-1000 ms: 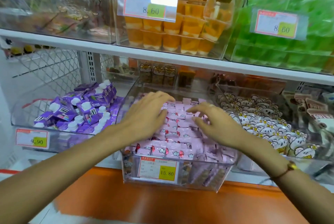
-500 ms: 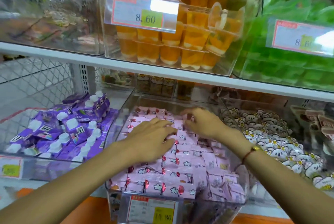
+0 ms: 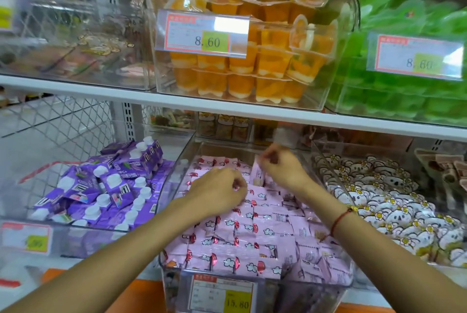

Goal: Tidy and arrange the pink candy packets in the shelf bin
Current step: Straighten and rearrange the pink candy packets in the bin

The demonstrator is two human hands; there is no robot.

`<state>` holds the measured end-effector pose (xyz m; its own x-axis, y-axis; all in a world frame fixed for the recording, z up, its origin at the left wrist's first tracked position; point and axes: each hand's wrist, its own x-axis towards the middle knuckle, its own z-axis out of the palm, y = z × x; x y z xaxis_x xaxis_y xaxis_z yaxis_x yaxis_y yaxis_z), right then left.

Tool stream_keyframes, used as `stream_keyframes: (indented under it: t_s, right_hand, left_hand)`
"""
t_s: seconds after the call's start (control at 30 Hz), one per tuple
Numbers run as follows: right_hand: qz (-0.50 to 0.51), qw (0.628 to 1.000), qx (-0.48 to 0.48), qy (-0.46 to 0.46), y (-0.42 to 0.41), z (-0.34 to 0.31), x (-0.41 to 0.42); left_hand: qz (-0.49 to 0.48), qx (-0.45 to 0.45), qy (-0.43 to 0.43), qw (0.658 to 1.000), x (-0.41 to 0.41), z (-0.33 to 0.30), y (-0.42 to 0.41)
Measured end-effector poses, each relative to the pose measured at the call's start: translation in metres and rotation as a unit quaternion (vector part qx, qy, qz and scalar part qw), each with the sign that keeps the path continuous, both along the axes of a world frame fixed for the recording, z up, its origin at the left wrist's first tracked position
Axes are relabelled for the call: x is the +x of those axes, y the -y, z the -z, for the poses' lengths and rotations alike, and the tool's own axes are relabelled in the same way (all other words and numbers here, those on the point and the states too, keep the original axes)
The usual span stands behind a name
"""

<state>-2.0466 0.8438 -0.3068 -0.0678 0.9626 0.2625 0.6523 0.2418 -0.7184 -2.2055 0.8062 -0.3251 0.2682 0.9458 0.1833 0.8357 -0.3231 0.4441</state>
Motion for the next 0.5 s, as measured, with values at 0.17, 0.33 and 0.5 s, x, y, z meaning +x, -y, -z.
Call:
stream_keyframes:
  t_s: [0.17,0.33,0.5]
  right_hand:
    - [0.088,0.961,0.071,-0.251,0.020,-0.015,0.005]
    - [0.118,0.881,-0.040,-0.457,0.033,-0.025,0.018]
    - [0.061,0.826,-0.151,-0.539,0.046,-0.025,0.017]
  left_hand:
    - [-0.036,0.068,0.116,0.990,0.003,0.005,0.000]
    - [0.021,0.143,0.181,0.973,0.004,0.003,0.004]
    - [0.075,0.143,0.232,0.959,0.000,-0.006,0.012]
